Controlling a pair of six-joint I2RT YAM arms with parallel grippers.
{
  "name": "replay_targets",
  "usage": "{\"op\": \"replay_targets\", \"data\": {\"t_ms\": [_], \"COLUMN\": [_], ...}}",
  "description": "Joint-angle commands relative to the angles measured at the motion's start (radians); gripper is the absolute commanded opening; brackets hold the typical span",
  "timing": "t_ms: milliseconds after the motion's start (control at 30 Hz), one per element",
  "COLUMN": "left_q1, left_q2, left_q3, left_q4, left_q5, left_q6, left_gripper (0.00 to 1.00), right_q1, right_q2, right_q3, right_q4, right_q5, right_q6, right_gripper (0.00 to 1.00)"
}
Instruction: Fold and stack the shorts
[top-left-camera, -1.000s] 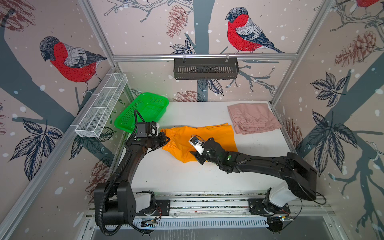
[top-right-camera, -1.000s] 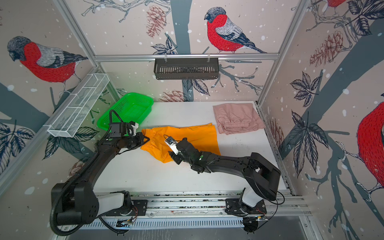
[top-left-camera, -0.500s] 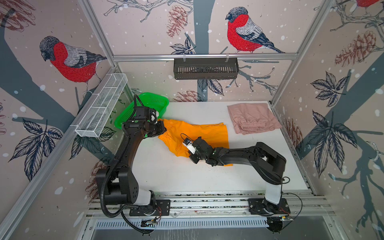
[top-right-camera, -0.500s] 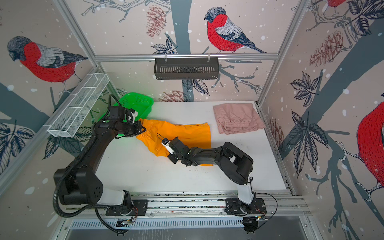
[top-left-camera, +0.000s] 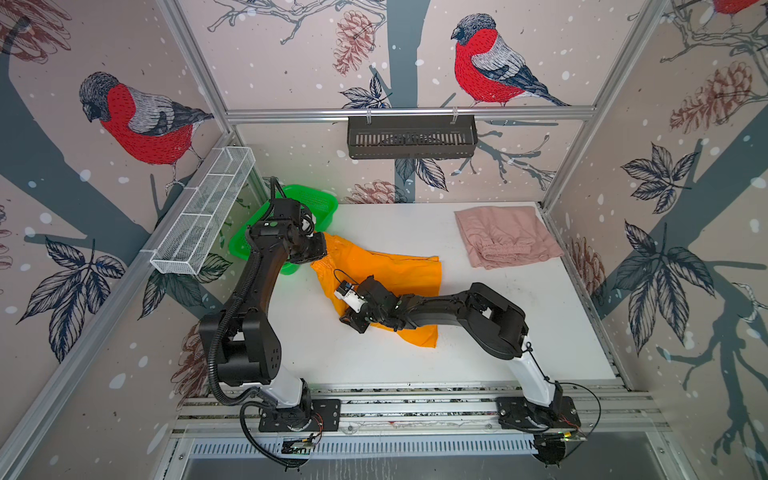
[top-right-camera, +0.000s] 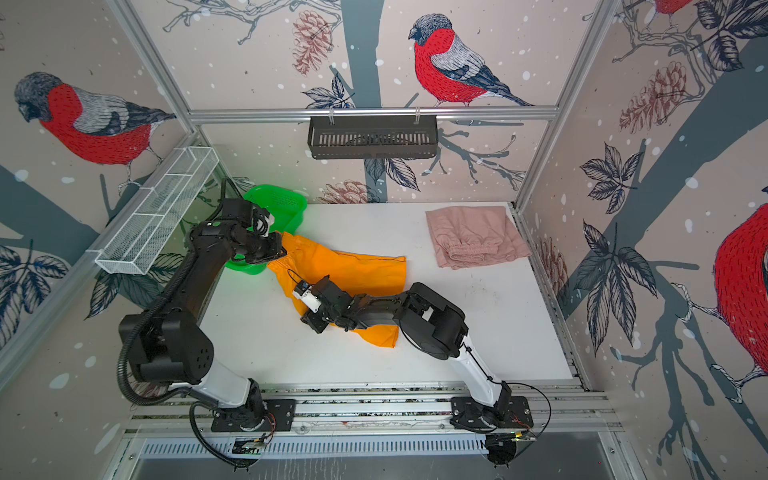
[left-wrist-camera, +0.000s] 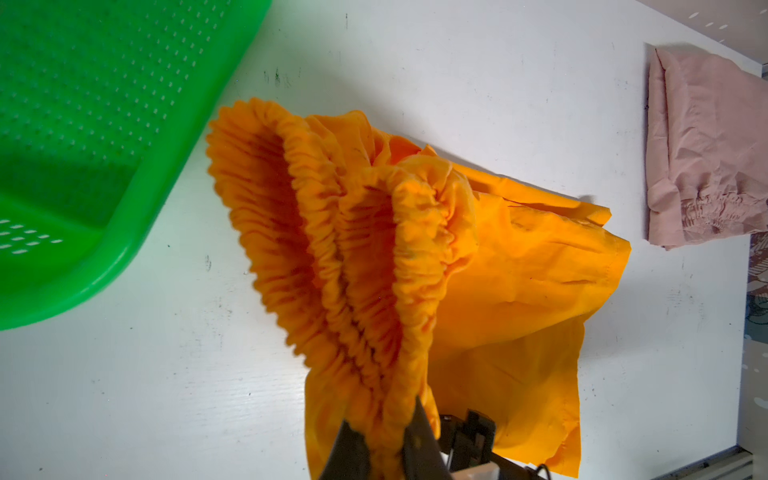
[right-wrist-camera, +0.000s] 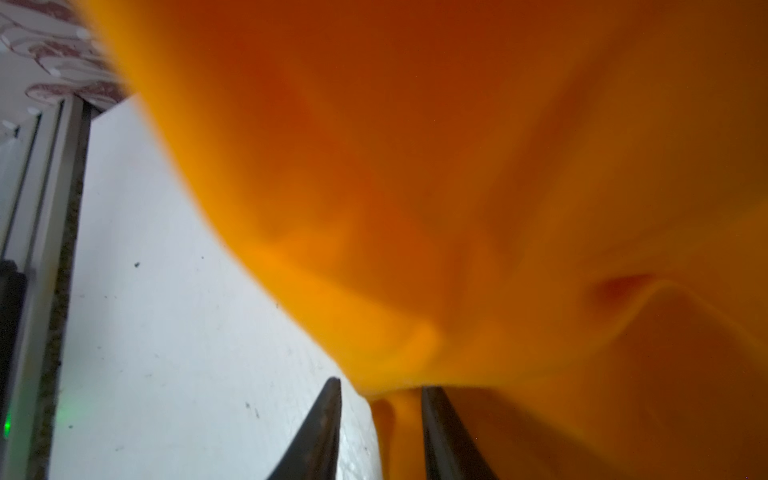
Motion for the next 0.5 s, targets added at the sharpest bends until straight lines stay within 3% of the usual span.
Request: {"op": "replay_targets", "data": {"t_ms": [0, 67, 233, 467], "left_q1": [-0.001, 0.0, 0.0, 0.0], "left_q2": [0.0, 0.0, 0.014, 0.028], "left_q3": [0.024, 0.027, 0.04, 0.095], "left_q4": [-0.054, -0.055, -0.052, -0.076], "left_q5": [-0.03, -0.031, -0.028, -0.06], "left_q6": [0.043, 0.045, 0.052, 0.061], "left_gripper": [0.0, 0.0, 0.0, 0.0], "right_q1": [-0.016, -0.014, -0.004, 0.013], "right_q2": [-0.064, -0.07, -0.028, 0.022], "right_q3": [-0.004, -0.005, 0.01, 0.02], "right_q4": [-0.011, -0.052, -0.141, -0.148], "right_q5": [0.051, 0.082, 0.095, 0.075], "right_q6": [-0.013, -0.057, -0.12, -0.133], "right_gripper": [0.37, 0.33, 0.11, 0.07]}}
